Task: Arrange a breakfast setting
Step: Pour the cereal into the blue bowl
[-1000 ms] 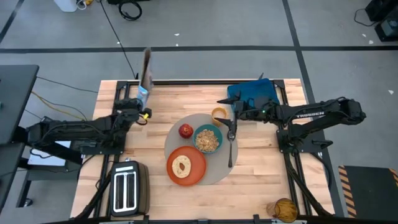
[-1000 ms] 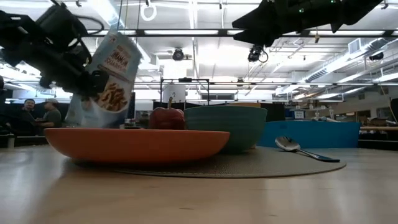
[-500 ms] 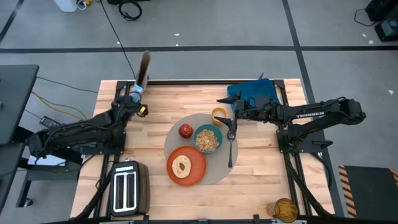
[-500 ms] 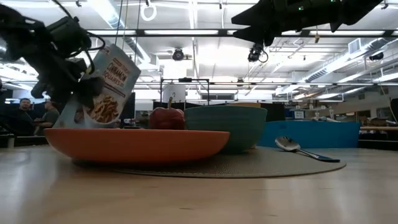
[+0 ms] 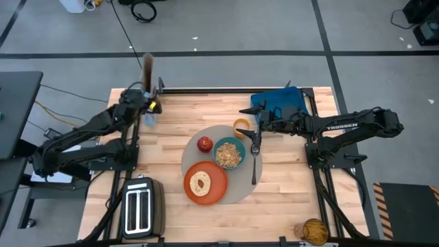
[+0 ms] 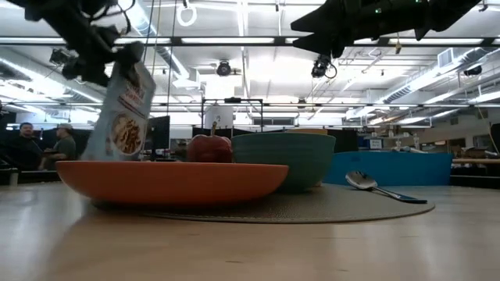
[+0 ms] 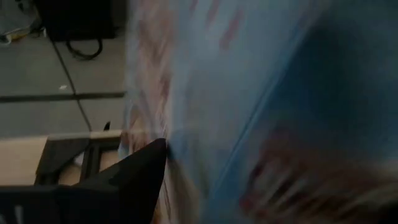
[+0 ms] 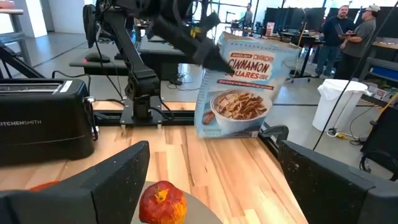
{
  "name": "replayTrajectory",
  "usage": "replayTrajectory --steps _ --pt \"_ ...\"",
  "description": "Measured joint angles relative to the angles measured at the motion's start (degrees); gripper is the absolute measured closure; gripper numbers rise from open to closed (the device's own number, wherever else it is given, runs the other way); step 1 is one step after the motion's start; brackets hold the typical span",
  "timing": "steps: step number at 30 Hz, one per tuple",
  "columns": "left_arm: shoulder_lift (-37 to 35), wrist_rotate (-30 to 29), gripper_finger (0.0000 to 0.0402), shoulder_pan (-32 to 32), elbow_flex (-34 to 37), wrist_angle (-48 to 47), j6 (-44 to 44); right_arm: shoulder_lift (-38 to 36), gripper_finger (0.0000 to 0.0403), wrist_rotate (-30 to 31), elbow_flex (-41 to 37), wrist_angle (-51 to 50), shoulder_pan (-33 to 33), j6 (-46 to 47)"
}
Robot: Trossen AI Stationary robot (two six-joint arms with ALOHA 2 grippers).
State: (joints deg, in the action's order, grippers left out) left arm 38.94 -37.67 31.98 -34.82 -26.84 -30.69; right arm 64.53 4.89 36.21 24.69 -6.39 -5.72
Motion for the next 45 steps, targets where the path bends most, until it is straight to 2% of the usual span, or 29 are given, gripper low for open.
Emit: replayTrajectory --steps 7,17,26,34,41,45 --pt "0.00 -0.09 0.0120 0.01 -5.34 0.12 2.86 0.00 0.0039 -0.02 0.00 -1.15 0.00 -0.47" --pt "0.00 0.83 0.0119 -1.38 -5.58 -0.19 3.09 0.00 0.0039 -0.02 0.00 -2.63 0.02 -0.96" --pt "-0.07 3.46 0.0087 -2.57 -6.54 -2.12 3.32 0.00 0.0039 -0.04 0.00 -2.65 0.02 -2.00" --pt "-0.09 3.43 0.0086 -2.55 -10.96 -2.29 7.40 0.00 0.0039 -0.04 0.00 -2.60 0.01 -1.98" --pt "-0.08 3.52 0.0086 -2.62 -11.40 -3.38 7.36 0.00 0.0039 -0.04 0.00 -2.58 0.01 -1.78" --pt "-0.07 6.29 0.0086 -3.15 -11.40 -4.14 6.55 0.00 0.0039 -0.04 0.00 -2.60 0.00 -1.76"
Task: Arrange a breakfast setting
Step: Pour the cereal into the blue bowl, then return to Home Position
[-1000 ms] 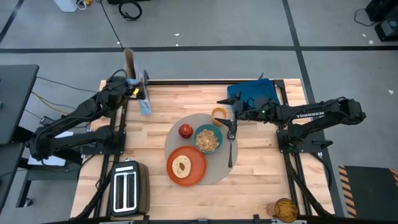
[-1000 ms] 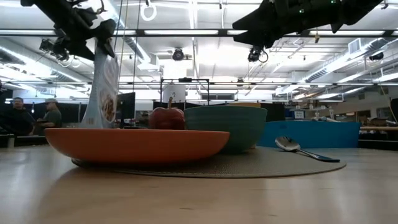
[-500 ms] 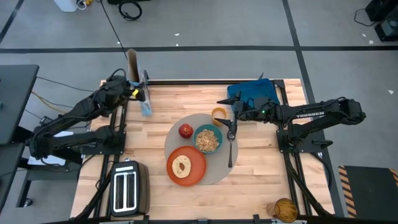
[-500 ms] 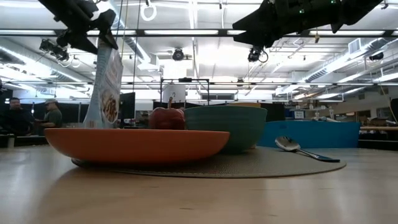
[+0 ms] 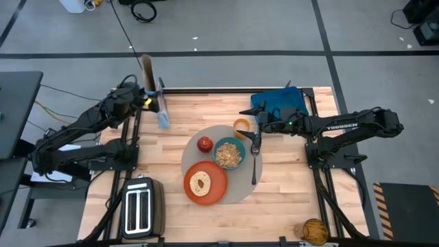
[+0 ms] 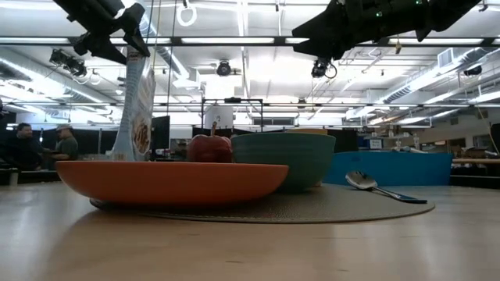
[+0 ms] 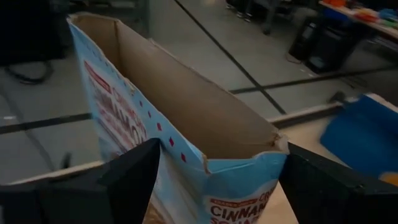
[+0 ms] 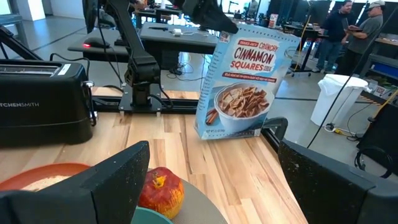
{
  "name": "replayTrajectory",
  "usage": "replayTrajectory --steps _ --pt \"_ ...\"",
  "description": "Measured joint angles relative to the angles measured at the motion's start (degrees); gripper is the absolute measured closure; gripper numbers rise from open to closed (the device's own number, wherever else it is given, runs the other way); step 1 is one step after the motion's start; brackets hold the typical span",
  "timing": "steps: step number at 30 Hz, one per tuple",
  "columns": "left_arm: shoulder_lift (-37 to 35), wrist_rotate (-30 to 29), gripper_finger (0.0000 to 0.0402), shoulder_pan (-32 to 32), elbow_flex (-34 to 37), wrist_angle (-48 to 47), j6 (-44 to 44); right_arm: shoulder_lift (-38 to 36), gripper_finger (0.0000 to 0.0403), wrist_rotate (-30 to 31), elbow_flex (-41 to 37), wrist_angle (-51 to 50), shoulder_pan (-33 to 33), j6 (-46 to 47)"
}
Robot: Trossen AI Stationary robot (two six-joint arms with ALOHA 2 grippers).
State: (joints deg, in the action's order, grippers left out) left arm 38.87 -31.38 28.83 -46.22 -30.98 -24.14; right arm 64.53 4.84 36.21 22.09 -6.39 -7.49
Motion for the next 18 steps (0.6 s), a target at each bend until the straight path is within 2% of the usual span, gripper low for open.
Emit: replayTrajectory --steps 4,11,15,18 --pt "-0.36 3.58 0.0086 -1.56 0.00 0.12 1.51 0.00 0.0039 0.00 0.00 0.00 0.00 -0.03" --pt "-0.39 3.46 0.0086 -2.40 0.00 0.23 4.49 0.00 0.0039 0.00 0.00 -0.02 0.02 -0.04" --pt "-0.81 3.11 0.0086 -2.40 -0.23 0.97 11.27 0.00 0.0039 0.00 0.00 -0.04 0.02 -0.02" --pt "-0.79 3.00 0.0086 -2.40 -0.89 1.46 12.71 0.01 0.0039 0.00 0.00 -0.04 0.02 -0.04"
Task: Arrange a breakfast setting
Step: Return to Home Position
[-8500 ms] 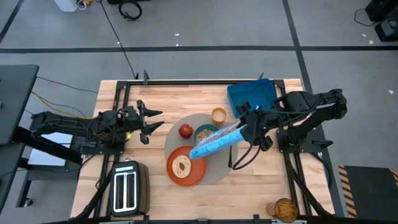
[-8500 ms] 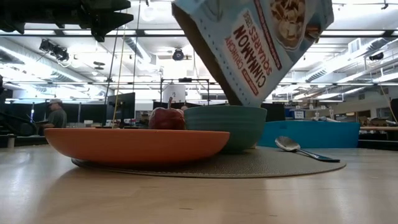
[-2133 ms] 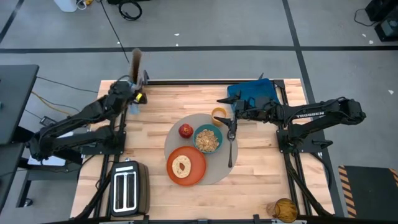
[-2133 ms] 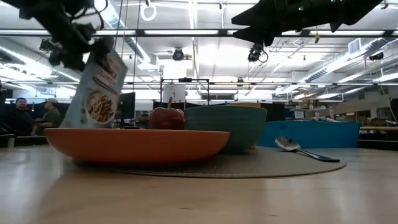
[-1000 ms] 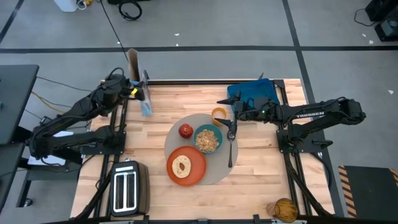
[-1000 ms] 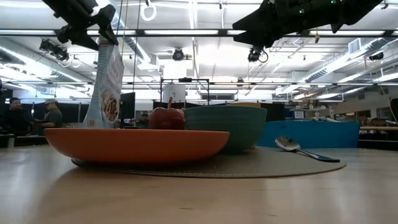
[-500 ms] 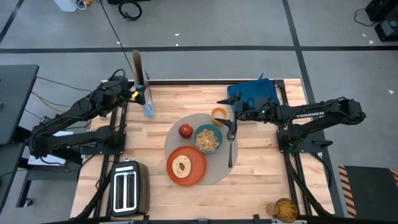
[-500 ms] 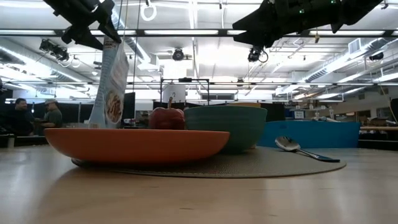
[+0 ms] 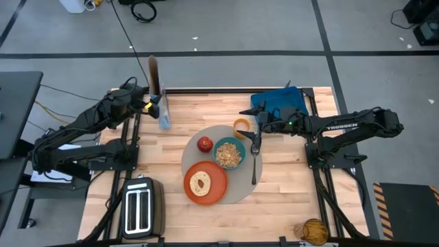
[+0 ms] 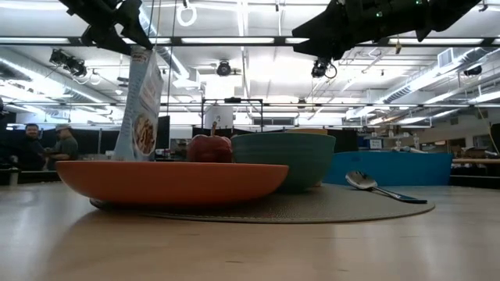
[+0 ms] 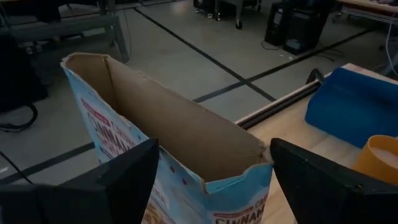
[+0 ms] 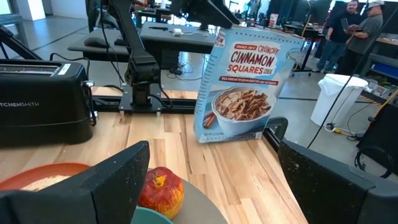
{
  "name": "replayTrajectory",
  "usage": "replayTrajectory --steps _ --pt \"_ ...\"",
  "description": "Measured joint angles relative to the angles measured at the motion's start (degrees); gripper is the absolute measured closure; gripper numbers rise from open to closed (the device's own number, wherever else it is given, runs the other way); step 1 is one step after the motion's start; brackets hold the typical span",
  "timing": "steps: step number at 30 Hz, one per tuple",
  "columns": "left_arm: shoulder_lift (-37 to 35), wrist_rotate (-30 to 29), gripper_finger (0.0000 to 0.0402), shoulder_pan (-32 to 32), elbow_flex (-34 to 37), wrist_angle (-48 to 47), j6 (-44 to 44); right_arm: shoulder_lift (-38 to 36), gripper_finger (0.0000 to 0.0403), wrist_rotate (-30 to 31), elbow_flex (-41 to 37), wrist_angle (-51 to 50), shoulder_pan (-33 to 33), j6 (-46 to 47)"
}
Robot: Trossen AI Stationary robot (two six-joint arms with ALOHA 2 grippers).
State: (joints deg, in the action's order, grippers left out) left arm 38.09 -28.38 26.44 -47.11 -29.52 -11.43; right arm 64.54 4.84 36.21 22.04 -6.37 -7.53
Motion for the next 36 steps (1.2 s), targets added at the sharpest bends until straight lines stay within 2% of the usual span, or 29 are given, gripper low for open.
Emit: replayTrajectory --steps 6,12,16,30,32,36 --pt "0.00 -0.18 0.0086 0.13 -0.14 -0.19 -0.64 0.01 0.0039 -0.04 0.00 -0.65 0.00 0.04" --pt "-0.70 -3.52 0.0086 0.13 -0.14 3.39 2.88 0.01 0.0039 -0.46 0.00 -0.81 0.02 0.46" --pt "-0.81 -3.72 0.0086 0.13 -0.18 6.33 5.56 0.01 0.0039 -0.46 0.00 -0.85 0.02 0.46" --pt "-0.74 -2.95 0.0086 -0.07 -0.18 6.08 6.22 -0.02 0.0039 -0.46 0.00 -1.20 0.04 0.48" --pt "-0.77 2.20 0.0087 -0.57 -0.18 8.47 6.24 -0.87 0.0039 -1.12 0.00 -0.98 0.04 0.32" --pt "-0.97 25.85 0.0099 -3.57 -0.21 18.82 7.76 -4.58 0.0039 -8.59 0.11 0.56 -1.20 -0.08"
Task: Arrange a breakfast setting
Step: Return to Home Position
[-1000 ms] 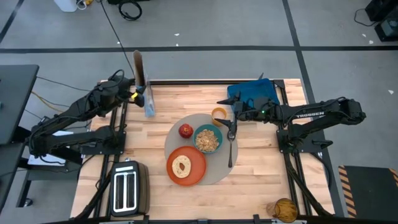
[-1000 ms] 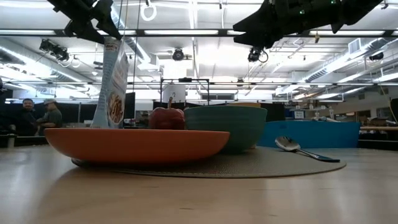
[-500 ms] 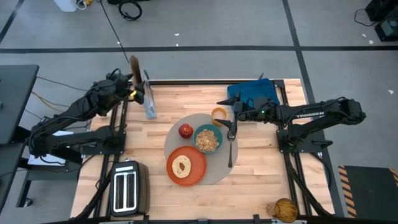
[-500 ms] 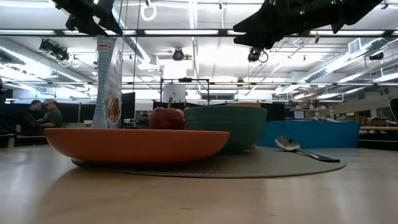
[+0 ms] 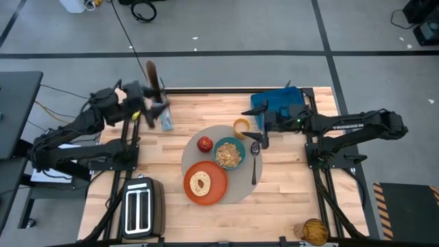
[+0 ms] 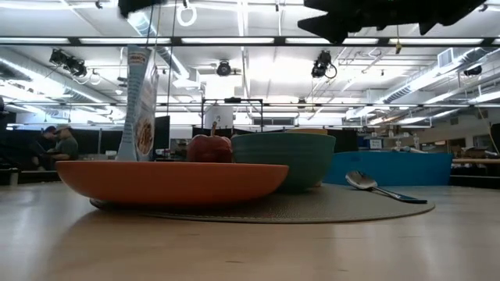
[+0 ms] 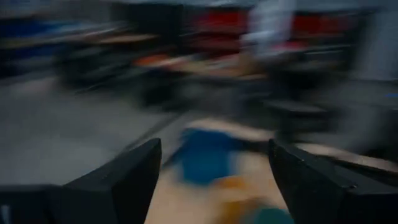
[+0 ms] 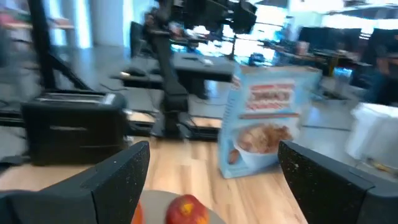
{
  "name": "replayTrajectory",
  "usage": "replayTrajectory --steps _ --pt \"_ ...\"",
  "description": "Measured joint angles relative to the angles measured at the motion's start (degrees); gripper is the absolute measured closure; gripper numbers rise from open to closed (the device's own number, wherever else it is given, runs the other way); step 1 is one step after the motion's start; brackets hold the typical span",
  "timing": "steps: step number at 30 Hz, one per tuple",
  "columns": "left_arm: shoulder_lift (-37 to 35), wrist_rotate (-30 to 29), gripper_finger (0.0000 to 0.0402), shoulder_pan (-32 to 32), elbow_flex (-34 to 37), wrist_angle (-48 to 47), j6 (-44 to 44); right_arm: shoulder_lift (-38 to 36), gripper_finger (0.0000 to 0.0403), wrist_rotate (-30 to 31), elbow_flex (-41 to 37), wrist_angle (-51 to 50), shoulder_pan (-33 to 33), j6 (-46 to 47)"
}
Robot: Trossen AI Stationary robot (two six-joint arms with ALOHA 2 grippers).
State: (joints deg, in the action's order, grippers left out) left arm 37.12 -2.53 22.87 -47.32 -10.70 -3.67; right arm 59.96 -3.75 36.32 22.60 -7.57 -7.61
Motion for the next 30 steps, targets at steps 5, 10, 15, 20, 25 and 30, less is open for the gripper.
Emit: replayTrajectory --steps 5,10,15,20,25,30 --pt "3.28 11.47 0.0135 -7.47 -0.01 4.57 3.01 -1.22 0.0055 -3.63 0.00 -1.63 -1.66 1.00" --pt "8.78 10.58 0.0183 -13.66 0.01 4.43 5.50 -1.57 0.0101 -0.52 -0.02 -4.95 -1.40 -0.97" --pt "13.82 10.98 0.0236 -17.94 5.56 12.67 7.39 -3.79 0.0170 -0.07 -5.96 1.08 -1.32 -0.72" --pt "16.88 13.37 0.0275 -20.42 18.40 30.79 5.53 -7.00 0.0244 3.56 -19.80 14.37 -1.33 2.90" --pt "15.03 14.08 0.0304 -18.73 24.77 33.99 2.89 -15.26 0.0296 4.19 -24.75 15.84 -1.45 4.02" --pt "6.61 19.87 0.0350 -12.19 22.55 23.65 2.91 -25.95 0.0321 3.90 -24.76 10.65 -2.68 1.07"
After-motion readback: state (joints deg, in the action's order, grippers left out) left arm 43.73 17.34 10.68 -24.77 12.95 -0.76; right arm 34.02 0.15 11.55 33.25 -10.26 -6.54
